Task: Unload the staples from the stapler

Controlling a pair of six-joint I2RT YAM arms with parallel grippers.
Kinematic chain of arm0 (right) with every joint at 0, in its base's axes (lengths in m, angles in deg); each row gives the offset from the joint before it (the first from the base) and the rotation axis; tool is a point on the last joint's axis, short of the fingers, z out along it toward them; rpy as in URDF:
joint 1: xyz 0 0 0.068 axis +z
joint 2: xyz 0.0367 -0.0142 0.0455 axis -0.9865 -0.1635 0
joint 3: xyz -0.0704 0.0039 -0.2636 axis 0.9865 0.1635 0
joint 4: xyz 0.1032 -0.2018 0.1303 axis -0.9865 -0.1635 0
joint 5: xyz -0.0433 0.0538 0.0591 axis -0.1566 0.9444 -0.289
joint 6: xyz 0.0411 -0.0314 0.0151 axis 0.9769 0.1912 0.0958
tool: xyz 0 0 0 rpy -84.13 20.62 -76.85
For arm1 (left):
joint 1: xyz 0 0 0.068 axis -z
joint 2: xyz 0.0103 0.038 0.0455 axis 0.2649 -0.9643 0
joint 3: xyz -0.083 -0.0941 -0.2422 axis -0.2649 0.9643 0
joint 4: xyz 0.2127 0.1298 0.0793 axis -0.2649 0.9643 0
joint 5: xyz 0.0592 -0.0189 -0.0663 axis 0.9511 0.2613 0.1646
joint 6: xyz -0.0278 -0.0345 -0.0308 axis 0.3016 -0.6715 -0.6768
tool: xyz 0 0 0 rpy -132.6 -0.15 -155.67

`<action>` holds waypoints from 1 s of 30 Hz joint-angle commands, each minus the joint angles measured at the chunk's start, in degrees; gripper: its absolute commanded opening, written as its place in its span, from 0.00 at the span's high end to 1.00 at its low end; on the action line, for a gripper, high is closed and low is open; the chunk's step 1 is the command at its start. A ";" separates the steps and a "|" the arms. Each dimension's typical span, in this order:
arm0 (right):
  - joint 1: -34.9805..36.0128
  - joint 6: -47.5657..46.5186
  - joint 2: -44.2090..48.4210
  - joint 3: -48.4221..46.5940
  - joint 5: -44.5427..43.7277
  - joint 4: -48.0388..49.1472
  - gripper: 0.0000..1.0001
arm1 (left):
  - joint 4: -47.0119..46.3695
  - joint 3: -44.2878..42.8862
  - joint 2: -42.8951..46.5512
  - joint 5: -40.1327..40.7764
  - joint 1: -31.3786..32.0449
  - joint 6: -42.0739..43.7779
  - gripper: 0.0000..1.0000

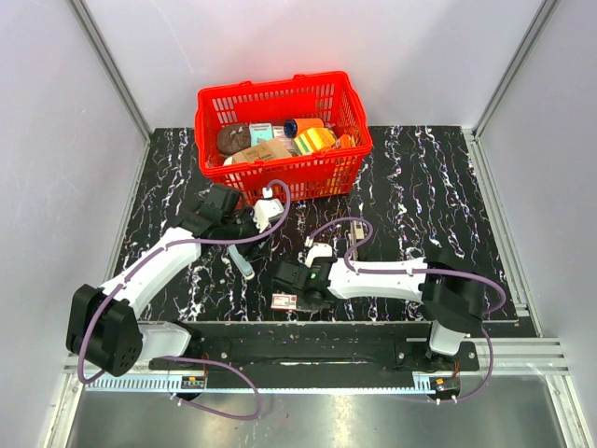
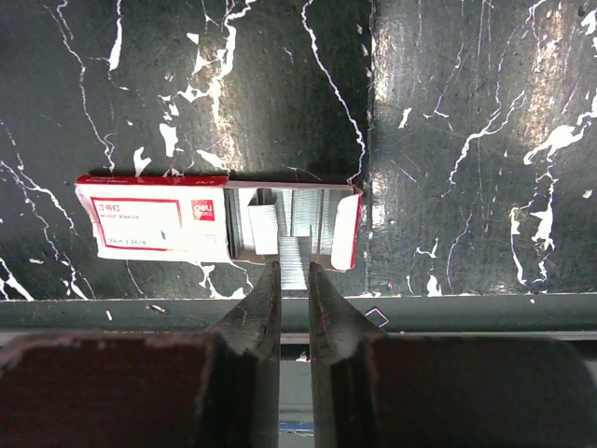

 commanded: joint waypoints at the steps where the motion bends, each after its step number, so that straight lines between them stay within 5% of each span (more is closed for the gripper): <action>1: -0.73 2.45 -0.67 -0.81 -3.15 -1.17 0.96 | -1.55 -0.33 1.19 -0.28 -0.12 0.77 0.49; 30: -3.63 -0.88 -1.64 2.36 1.85 3.58 0.91 | -1.55 -2.44 -1.62 -1.77 -0.12 -0.02 0.49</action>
